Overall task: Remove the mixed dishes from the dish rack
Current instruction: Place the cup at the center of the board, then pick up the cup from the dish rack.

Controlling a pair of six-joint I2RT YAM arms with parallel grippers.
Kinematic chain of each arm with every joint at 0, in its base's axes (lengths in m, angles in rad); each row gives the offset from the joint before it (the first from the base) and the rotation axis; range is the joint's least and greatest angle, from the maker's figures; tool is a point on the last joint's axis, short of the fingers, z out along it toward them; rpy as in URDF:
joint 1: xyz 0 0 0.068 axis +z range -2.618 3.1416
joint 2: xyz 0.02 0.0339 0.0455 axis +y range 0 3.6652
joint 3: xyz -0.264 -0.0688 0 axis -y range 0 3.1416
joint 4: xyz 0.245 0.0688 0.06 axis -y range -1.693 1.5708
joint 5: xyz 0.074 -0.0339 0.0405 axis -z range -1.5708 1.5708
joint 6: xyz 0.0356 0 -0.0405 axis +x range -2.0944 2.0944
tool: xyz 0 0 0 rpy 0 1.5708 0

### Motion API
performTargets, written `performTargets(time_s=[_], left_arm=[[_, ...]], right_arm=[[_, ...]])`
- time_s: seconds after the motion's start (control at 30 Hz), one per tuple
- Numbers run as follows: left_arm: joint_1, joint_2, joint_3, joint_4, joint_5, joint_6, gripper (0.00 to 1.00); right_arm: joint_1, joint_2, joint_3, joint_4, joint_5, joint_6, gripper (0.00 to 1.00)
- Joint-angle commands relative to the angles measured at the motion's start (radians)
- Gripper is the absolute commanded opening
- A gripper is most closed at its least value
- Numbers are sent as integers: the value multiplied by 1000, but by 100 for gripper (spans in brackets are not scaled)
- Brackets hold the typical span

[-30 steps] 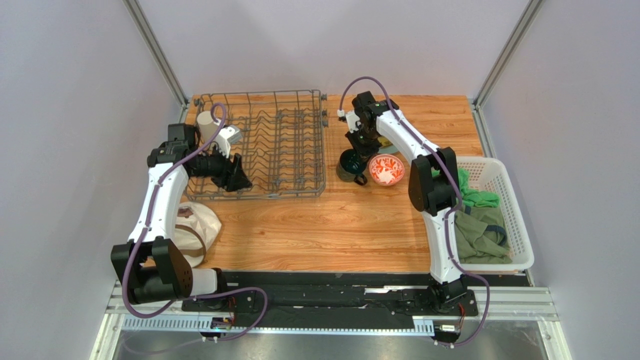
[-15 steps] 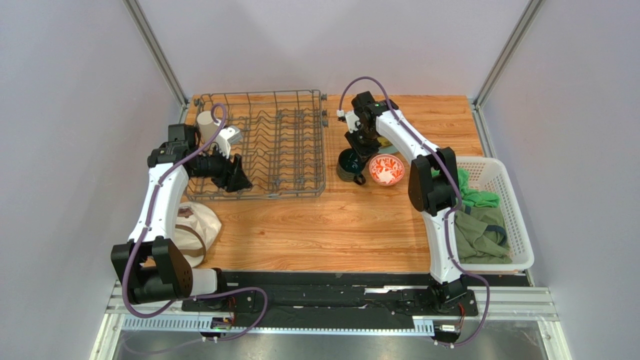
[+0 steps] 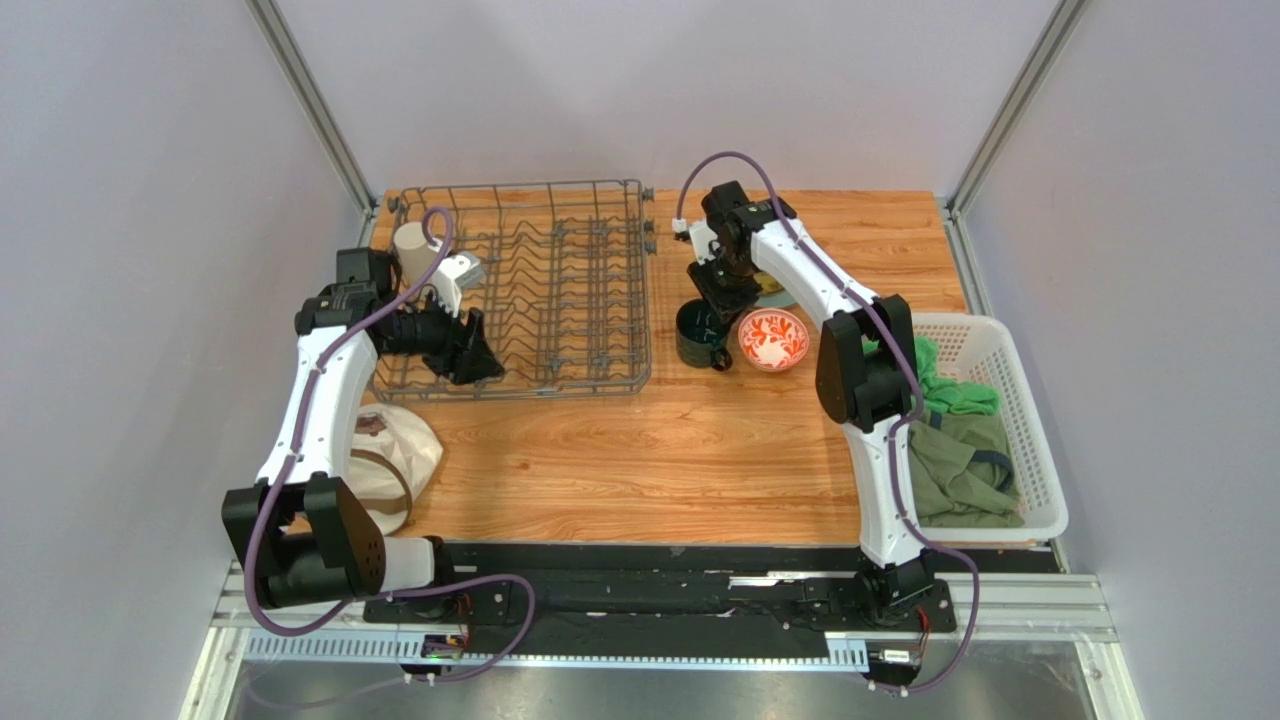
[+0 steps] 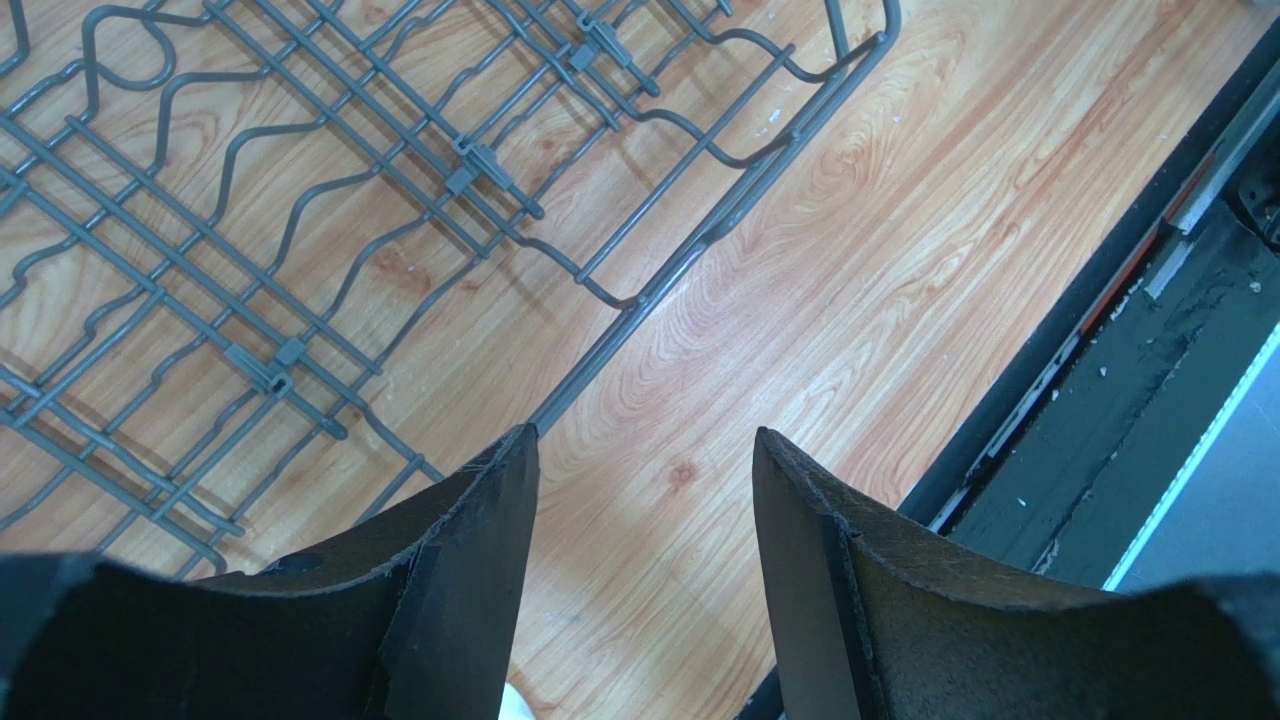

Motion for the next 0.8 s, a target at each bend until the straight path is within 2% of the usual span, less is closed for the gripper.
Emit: performTargets(time_s=[0.0, 0.3, 0.47, 0.77], left_arm=[[7, -5, 0, 12, 23, 25, 63], [10, -27, -2, 82, -37, -21, 65], [10, -40, 7, 118, -66, -49, 67], [16, -51, 20, 191, -120, -124, 80]], right_arm=[[8, -7, 64, -14, 9, -7, 32], [8, -48, 87, -18, 12, -3, 36], [8, -80, 96, -28, 15, -3, 43], [7, -171, 96, -32, 9, 0, 51]])
